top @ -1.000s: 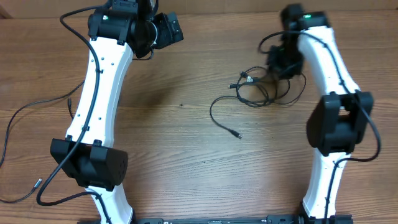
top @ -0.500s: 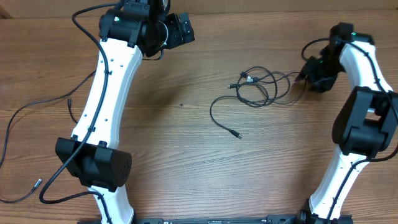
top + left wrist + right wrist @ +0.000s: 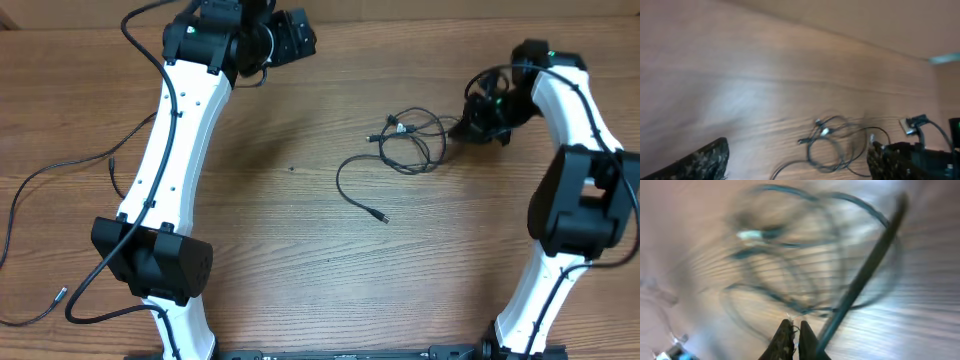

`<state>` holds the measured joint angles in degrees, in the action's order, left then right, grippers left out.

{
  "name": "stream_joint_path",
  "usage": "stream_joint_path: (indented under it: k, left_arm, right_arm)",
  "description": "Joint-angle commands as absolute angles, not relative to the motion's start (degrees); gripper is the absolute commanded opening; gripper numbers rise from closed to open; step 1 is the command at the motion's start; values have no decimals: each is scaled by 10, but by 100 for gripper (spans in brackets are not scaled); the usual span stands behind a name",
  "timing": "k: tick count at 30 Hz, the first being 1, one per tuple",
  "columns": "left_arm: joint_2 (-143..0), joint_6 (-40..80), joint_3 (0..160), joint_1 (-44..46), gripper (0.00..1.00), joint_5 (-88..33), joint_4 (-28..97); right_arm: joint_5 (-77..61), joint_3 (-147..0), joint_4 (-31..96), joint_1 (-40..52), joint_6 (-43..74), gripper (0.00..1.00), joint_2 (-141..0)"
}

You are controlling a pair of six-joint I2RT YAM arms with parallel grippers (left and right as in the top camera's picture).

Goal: Untangle cables

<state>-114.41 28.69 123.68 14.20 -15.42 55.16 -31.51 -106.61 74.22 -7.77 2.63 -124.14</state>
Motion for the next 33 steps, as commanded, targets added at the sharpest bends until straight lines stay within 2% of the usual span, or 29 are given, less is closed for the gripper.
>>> stream_joint_path:
  k: [1,5,9,14,22,28,33]
  left_arm:
    - [-1148,210,1237,130,87,-273,528]
    - [-1148,118,1237,119,89,-403,536]
    - [-1148,77,1237,103,91,-455,559]
    - [-1148,-30,1237,88,95,-553,583]
    - [-1154,-187,1236,111,95,-581,648]
    - [-1190,-187,1235,133,94,-581,636]
    - [-1239,-187,1235,141,87,-580,634]
  right_arm:
    - [-436,-1120,745,-54,-34,4,-1127]
    - [-464,-1126,736,-4,-31,4,-1037]
    - [-464,-1127,713,26,-8,4,-996]
    - [-474,-1169,702,28,53,4,-972]
    - [-557,-1259,708,29,112,3,-972]
    - [-615,-1276,710,29,121,4,-969]
    - [-626,-1276,722,29,120,4,-969]
